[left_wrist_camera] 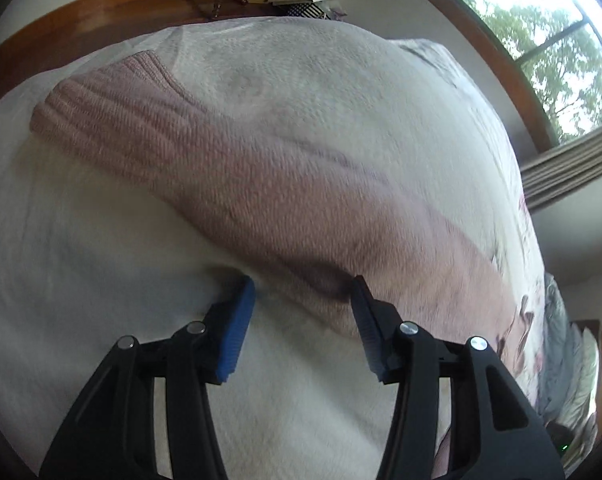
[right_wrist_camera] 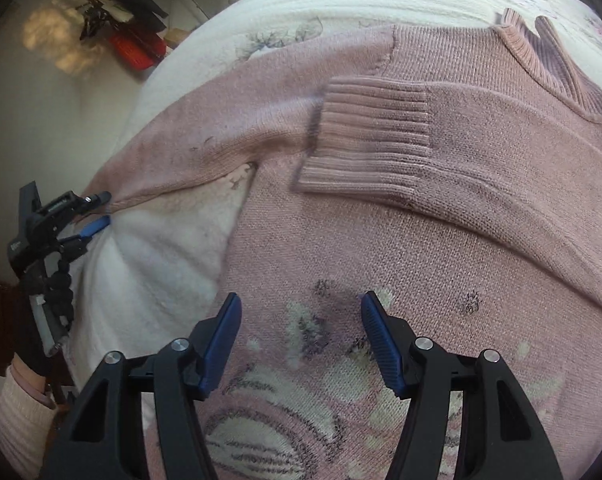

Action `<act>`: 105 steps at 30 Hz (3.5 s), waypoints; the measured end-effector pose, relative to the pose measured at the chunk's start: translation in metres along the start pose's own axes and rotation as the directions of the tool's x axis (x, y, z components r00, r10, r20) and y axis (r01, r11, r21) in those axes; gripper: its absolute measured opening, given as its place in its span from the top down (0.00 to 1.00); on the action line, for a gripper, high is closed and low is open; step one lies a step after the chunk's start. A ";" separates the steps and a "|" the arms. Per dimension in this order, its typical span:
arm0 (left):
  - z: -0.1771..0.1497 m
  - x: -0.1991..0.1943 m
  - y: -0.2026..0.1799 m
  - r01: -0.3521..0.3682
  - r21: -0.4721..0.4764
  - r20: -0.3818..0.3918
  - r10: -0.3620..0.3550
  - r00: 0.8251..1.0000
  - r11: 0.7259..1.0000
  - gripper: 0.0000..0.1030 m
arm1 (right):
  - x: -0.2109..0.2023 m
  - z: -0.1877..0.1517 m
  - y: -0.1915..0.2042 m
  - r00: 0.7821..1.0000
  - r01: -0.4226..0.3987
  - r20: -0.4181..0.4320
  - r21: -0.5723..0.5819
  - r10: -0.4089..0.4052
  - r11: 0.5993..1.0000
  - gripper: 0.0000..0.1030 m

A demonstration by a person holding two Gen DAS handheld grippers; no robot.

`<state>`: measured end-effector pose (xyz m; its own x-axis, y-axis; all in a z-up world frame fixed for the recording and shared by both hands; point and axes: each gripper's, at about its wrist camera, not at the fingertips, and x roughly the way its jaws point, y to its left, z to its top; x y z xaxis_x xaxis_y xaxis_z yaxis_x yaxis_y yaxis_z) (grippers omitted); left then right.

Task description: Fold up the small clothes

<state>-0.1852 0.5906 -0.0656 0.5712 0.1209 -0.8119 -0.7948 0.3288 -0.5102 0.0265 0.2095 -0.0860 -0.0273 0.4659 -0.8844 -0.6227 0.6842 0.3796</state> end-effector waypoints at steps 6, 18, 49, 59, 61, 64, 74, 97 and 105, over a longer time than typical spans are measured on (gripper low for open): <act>0.020 0.004 0.011 0.079 -0.095 0.033 -0.077 0.997 0.992 0.53 | 0.013 -0.004 -0.005 1.000 0.000 -0.012 0.032 0.000 0.999 0.39; 0.017 -0.022 -0.015 0.132 -0.041 0.122 -0.126 0.985 0.990 0.90 | 0.008 -0.009 -0.009 1.000 -0.005 -0.002 0.036 0.005 0.999 0.38; -0.178 0.103 -0.291 0.371 0.421 -0.260 -0.282 0.924 0.828 0.90 | -0.088 -0.075 -0.141 0.994 0.073 0.066 0.229 -0.090 0.971 0.37; -0.191 0.107 -0.262 0.360 0.431 -0.322 -0.232 0.918 0.828 0.81 | -0.085 -0.078 -0.149 0.995 0.077 0.050 0.238 -0.091 0.968 0.37; -0.193 0.097 -0.259 0.377 0.441 -0.349 -0.231 0.908 0.815 0.82 | -0.085 -0.073 -0.145 0.995 0.073 0.055 0.233 -0.088 0.970 0.37; -0.188 0.064 -0.242 0.375 0.500 -0.339 -0.222 0.914 0.781 0.81 | -0.086 -0.060 -0.139 0.995 0.052 0.069 0.224 -0.069 0.973 0.37; -0.088 0.059 -0.201 0.125 0.488 -0.100 -0.086 0.991 0.864 0.71 | -0.061 0.040 -0.094 0.980 -0.171 0.133 0.204 0.146 0.964 0.34; -0.084 0.052 -0.217 0.178 0.505 -0.134 -0.127 0.983 0.845 0.68 | -0.077 0.054 -0.108 0.955 -0.261 0.209 0.244 0.212 0.934 0.89; -0.130 0.089 -0.258 0.153 0.595 -0.170 -0.062 0.983 0.789 0.63 | -0.089 0.020 -0.174 0.978 -0.135 0.198 0.357 0.066 0.925 0.89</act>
<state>0.0441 0.3948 -0.0425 0.5764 -0.0611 -0.8149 -0.4174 0.8353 -0.3579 0.1529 0.0606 -0.0674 0.0874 0.6121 -0.7860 -0.2932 0.7698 0.5669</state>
